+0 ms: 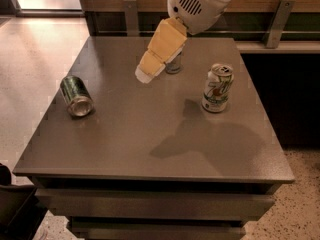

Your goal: Place green can upright

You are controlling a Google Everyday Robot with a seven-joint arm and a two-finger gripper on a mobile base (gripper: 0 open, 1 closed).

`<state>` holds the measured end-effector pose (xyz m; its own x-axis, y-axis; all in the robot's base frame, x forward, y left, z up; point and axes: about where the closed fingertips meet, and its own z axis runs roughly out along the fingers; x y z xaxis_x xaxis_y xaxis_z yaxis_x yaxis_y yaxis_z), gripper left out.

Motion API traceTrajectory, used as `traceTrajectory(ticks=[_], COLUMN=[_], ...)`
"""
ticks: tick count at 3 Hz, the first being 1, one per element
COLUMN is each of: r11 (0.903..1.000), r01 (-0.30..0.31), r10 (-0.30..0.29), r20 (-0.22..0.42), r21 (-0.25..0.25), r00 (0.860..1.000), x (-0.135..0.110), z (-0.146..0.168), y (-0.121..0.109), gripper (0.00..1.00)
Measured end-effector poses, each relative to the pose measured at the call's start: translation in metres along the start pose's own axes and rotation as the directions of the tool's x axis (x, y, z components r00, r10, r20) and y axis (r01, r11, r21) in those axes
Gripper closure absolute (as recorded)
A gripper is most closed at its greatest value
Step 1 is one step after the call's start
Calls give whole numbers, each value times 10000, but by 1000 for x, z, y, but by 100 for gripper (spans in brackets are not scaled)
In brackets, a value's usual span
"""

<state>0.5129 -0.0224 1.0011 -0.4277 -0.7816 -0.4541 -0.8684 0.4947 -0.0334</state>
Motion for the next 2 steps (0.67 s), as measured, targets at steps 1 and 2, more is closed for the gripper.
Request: traceTrajectory(ticks=[1,2], r11=[9997,9981], r01=[-183,-428], r10=[186,450], r20=[237,496], r21=[-131,-436], r00=[9995,9978], x=[-8,-26], z=[1,14], y=[3,19], gripper=[0,0])
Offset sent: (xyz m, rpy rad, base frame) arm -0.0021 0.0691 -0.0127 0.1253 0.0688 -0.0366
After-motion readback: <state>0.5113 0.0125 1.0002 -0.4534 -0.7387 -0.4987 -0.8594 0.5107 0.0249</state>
